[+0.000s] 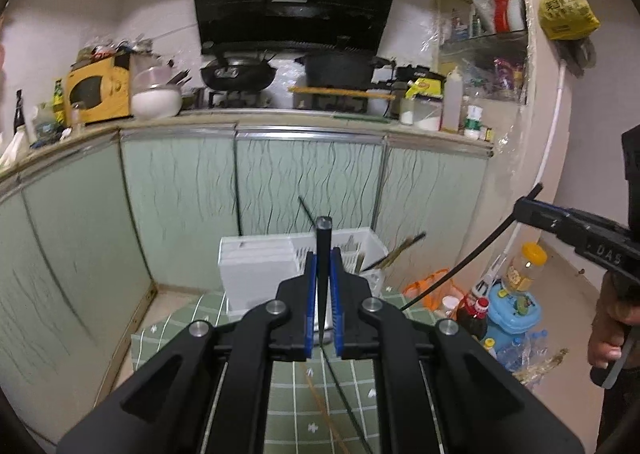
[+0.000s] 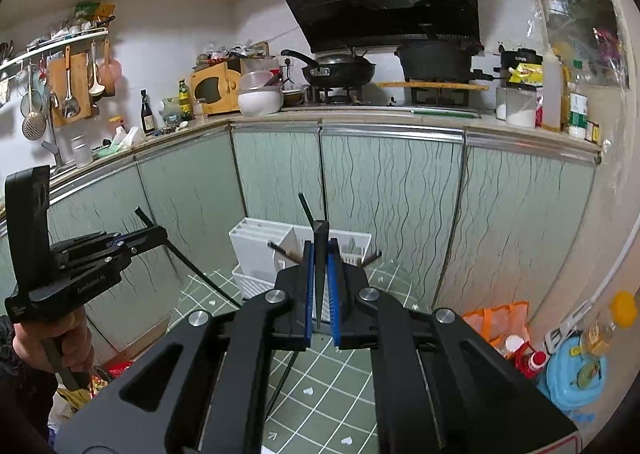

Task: Organize utensils
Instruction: 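Lower the black chopsticks into the caddy slots and open both tools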

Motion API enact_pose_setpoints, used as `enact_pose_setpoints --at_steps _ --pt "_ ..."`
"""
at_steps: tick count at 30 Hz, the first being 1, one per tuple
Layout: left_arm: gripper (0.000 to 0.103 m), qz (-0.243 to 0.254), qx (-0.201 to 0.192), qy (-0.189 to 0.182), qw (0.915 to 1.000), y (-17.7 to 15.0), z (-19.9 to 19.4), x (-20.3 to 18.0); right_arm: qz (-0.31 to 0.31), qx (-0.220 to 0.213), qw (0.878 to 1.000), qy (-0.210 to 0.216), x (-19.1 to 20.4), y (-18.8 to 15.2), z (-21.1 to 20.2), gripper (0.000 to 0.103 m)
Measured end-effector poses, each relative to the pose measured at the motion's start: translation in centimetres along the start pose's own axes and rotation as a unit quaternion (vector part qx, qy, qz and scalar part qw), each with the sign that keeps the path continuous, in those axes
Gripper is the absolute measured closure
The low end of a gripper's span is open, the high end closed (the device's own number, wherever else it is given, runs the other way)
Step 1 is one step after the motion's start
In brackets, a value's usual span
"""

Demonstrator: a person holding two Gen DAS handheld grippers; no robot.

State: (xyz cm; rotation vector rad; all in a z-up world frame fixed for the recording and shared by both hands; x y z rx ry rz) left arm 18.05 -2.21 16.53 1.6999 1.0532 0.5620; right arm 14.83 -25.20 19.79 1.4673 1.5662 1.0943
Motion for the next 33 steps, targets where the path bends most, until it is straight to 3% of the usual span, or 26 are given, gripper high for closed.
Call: enact_pose_setpoints --at_steps 10,17,23,33 --pt "0.095 0.012 -0.031 -0.03 0.999 6.7 1.1 -0.9 -0.01 -0.012 1.0 0.003 -0.2 5.3 1.3 0.097" --pt "0.095 0.001 -0.041 -0.037 0.9985 8.9 3.1 -0.1 -0.005 -0.016 1.0 0.004 -1.5 7.7 3.3 0.097" --pt "0.095 -0.018 -0.031 -0.048 0.9982 9.1 6.6 1.0 0.004 -0.003 1.0 0.005 -2.8 7.7 6.3 0.097" --pt "0.095 -0.057 0.005 -0.088 0.9945 6.7 13.2 3.3 0.049 0.026 0.998 0.011 -6.1 6.0 12.9 0.097"
Point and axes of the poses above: each gripper's, at about its wrist camera, not at the fingertips, and z roughly the way its jaws point, x to its left, y to its top, the point moved 1 cm from there along z, roughly the way its jaws point, and after that the axes turned 6 degrees about -y, right-handed, at the moved point
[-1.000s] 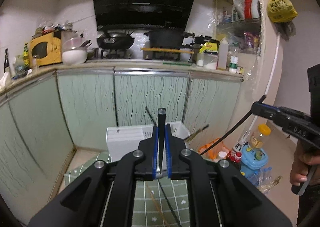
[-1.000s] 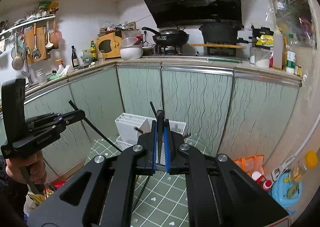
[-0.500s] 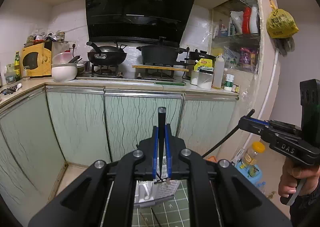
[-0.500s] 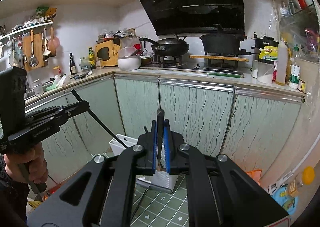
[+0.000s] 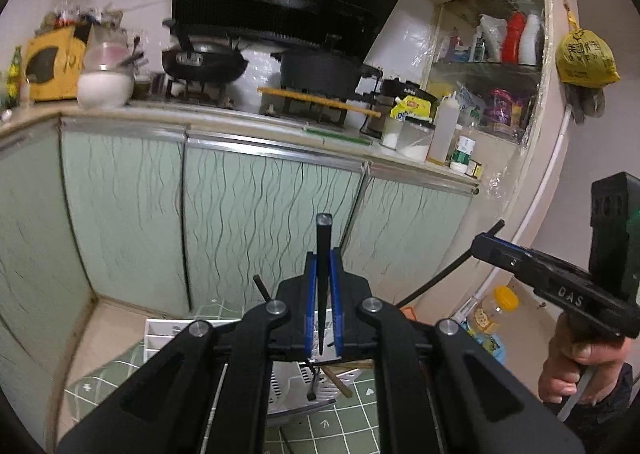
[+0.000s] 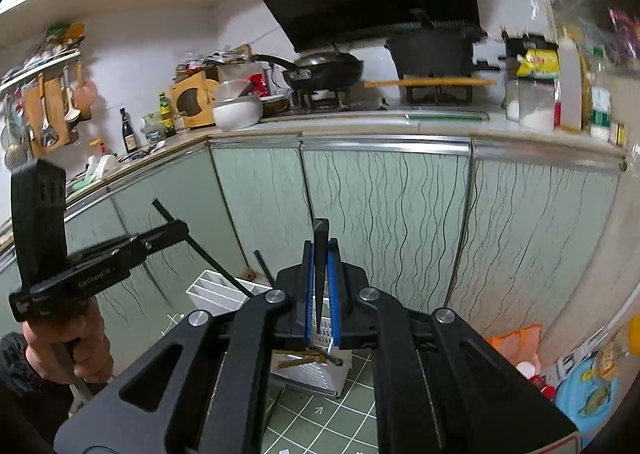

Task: Organize utensils
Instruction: 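Lower the black chopsticks into the caddy slots and open both tools, then move both open tools back over the last wooden and black chopsticks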

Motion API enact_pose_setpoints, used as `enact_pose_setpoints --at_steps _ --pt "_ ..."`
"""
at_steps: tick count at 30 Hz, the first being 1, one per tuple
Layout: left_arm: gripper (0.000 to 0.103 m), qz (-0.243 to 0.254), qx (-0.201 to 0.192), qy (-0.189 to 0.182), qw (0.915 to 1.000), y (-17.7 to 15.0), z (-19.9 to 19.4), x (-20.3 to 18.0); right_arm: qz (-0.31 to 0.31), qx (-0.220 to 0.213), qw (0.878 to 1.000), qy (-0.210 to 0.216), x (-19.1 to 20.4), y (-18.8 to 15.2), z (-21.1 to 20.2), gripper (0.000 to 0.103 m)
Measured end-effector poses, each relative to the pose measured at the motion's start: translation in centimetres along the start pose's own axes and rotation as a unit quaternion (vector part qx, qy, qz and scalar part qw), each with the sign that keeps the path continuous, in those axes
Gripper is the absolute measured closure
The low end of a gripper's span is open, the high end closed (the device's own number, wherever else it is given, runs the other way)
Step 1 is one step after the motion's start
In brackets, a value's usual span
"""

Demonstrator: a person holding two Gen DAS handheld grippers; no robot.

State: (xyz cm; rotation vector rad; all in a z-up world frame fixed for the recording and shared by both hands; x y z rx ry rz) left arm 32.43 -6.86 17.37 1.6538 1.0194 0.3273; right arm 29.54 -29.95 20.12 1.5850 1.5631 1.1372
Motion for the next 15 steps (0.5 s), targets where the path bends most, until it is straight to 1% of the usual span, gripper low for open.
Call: enact_pose_setpoints --at_steps 1,2,3,4,5,6,7,9,10,12,15 --pt "0.093 -0.003 0.014 0.001 0.9999 -0.4 0.9 0.5 0.008 0.013 1.0 0.002 -0.6 -0.1 0.9 0.088" --pt "0.084 -0.004 0.022 0.003 0.9997 -0.5 1.5 0.8 0.011 0.018 1.0 0.004 -0.8 -0.2 1.4 0.06" --pt "0.034 -0.002 0.029 0.008 0.9995 -0.8 1.9 0.9 0.013 0.016 1.0 0.004 -1.3 -0.4 1.7 0.044" --pt "0.004 0.003 0.025 0.024 0.9994 -1.1 1.9 1.0 0.01 0.011 1.0 -0.004 -1.4 -0.7 1.7 0.028" --pt "0.004 0.009 0.01 0.032 0.9994 -1.3 1.6 1.0 0.002 0.007 1.0 -0.012 -1.5 -0.9 1.7 0.028" --pt "0.004 0.016 0.001 0.031 0.9994 -1.5 1.3 0.9 0.0 0.007 1.0 -0.015 -1.6 -1.2 1.6 0.028" --pt "0.004 0.022 0.003 0.031 0.9993 -1.6 1.1 0.8 0.002 0.008 1.0 -0.017 -1.7 -1.4 1.5 0.026" --pt "0.004 0.024 0.007 0.044 0.9987 -1.6 0.8 0.8 0.005 0.009 1.0 -0.019 -1.9 -1.7 1.1 0.021" --pt "0.004 0.026 0.009 0.045 0.9986 -1.7 0.5 0.7 0.004 0.009 1.0 -0.023 -1.9 -1.8 0.8 0.019" --pt "0.004 0.029 0.009 0.048 0.9984 -1.7 -0.1 0.5 0.002 0.009 1.0 -0.024 -1.9 -2.1 0.3 0.017" --pt "0.004 0.039 0.008 0.055 0.9977 -2.1 -1.2 -0.2 -0.001 0.01 1.0 -0.023 -1.7 -2.8 -0.8 0.011"
Point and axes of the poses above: each gripper's, at about its wrist camera, not at the fingertips, and z roughly the way its jaws point, x to its left, y to its top, the point moved 1 cm from there along z, roughly the way its jaws point, and after that the axes turned 6 degrees about -y, right-handed, at the moved point
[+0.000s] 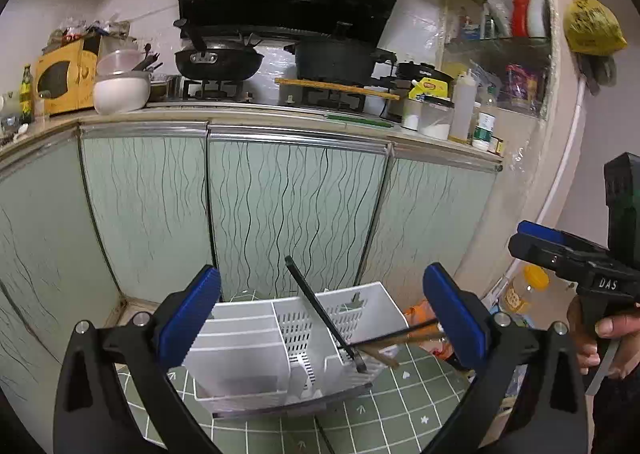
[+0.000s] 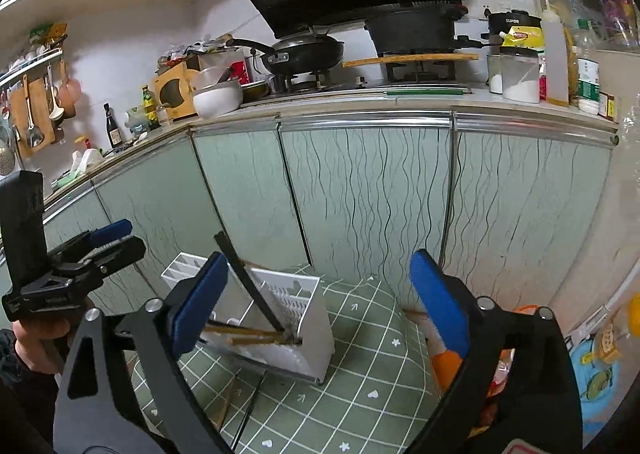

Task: Organize utensils
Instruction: 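Move both open tools back over the last wooden and black chopsticks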

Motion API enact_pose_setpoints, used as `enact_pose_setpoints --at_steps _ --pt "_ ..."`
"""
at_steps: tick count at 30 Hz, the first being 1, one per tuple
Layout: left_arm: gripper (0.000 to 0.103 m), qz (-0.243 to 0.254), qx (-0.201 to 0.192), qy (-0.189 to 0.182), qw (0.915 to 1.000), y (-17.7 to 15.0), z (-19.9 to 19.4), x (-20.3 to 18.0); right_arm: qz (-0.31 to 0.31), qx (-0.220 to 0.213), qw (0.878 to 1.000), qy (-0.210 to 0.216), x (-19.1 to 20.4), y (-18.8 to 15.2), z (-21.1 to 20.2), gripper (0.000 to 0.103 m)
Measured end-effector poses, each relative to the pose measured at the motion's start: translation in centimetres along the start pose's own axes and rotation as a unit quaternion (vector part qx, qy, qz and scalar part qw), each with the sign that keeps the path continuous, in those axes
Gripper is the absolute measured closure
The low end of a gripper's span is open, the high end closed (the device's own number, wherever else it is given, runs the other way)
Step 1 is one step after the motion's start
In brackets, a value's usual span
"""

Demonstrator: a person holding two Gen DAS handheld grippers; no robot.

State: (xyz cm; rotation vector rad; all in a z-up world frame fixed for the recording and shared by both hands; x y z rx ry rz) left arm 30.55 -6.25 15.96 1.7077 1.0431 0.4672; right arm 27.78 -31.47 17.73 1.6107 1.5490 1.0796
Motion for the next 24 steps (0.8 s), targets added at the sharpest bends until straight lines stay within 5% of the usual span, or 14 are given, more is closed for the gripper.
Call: enact_pose_setpoints --at_steps 24 --pt "0.004 0.053 -0.006 0.077 0.9956 -6.9 -9.7 -2.5 -0.068 -0.002 0.998 -0.019 5.5 -10.5 -7.4 0.008"
Point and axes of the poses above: each gripper's, at about its wrist camera, not at the fingertips, and z roughly the way its jaws point, x to its left, y to its top, the point moved 1 cm from there along z, roughly the way its jaws point, and after that the axes turned 6 degrees about -y, right-handed, at the moved point
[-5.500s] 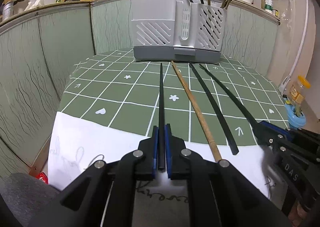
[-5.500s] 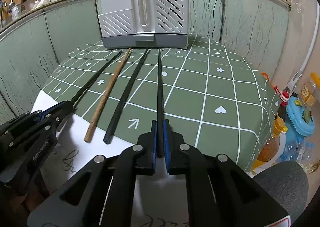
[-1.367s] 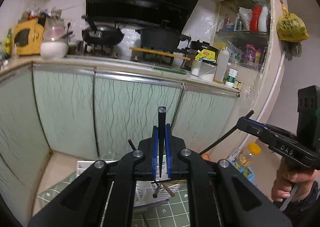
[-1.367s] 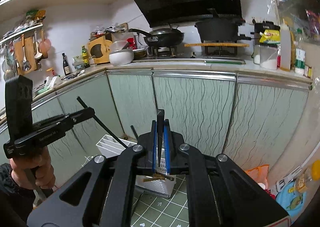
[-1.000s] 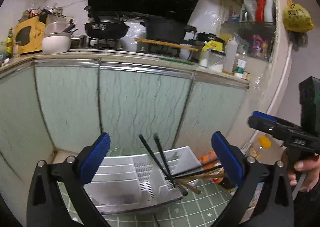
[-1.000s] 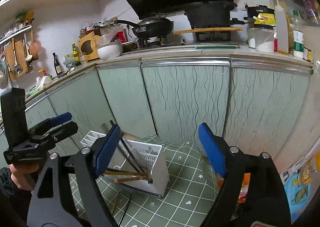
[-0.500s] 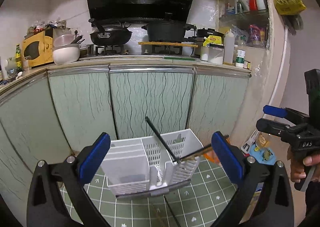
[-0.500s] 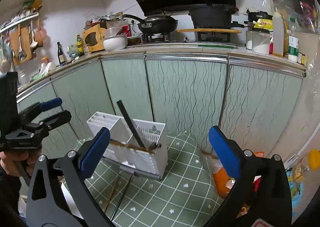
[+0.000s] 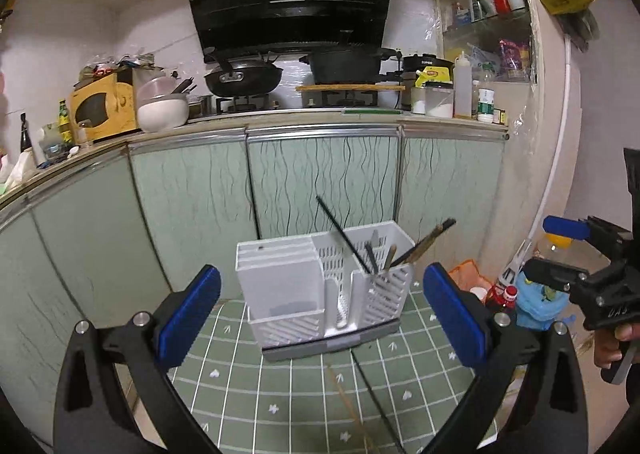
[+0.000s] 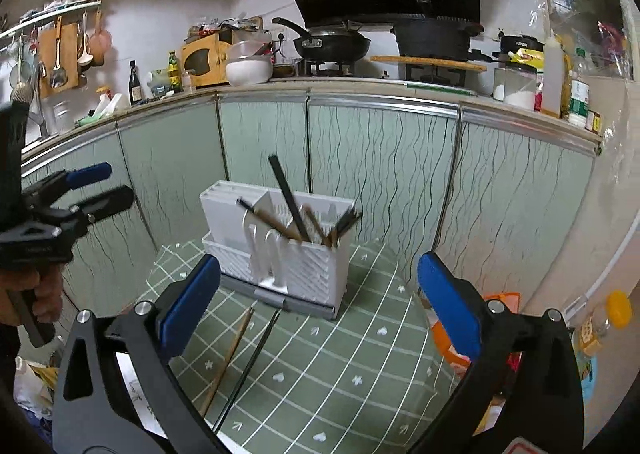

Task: Organize utensils
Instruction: 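Move both open tools back over the last wooden and black chopsticks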

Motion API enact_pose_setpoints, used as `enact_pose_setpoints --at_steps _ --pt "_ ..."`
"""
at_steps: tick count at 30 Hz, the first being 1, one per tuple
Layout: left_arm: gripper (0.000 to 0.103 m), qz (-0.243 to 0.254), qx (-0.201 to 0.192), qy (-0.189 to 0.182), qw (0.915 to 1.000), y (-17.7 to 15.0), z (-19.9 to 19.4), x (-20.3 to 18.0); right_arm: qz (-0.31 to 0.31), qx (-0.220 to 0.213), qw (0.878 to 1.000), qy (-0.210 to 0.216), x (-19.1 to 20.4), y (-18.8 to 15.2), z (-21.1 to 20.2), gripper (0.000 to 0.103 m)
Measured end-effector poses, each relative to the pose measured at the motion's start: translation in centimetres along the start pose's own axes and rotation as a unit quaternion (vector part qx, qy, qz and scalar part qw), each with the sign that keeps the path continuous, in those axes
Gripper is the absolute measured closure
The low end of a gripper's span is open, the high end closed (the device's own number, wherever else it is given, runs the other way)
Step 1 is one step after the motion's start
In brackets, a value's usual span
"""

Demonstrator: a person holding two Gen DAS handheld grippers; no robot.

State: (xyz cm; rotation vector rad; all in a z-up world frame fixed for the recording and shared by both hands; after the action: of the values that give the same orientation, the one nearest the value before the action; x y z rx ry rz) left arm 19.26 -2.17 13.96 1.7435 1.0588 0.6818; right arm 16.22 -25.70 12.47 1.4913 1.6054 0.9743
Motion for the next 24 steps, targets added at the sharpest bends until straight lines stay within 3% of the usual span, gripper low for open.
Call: enact_pose_setpoints --at_steps 9,24 --pt "0.004 0.017 0.015 0.035 0.9991 -4.7 -1.7 0.2 0.004 0.023 1.0 -0.004 0.9 -5.8 -0.2 0.008" --pt "0.004 -0.027 0.052 0.04 0.9975 -13.5 -1.6 -0.1 -0.018 0.04 0.999 -0.016 4.1 -12.4 -0.2 0.008"
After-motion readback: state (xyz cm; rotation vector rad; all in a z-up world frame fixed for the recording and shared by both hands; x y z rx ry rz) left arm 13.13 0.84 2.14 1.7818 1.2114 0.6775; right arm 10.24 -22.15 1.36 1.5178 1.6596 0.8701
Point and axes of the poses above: each gripper's, at about its wrist camera, not at the fingertips, and z roughly the way its jaws point, x to its left, y to its top, the point moved 1 cm from there along z, roughly the way its jaws point, and after that the axes turned 6 degrees about -y, right-handed, at the moved point
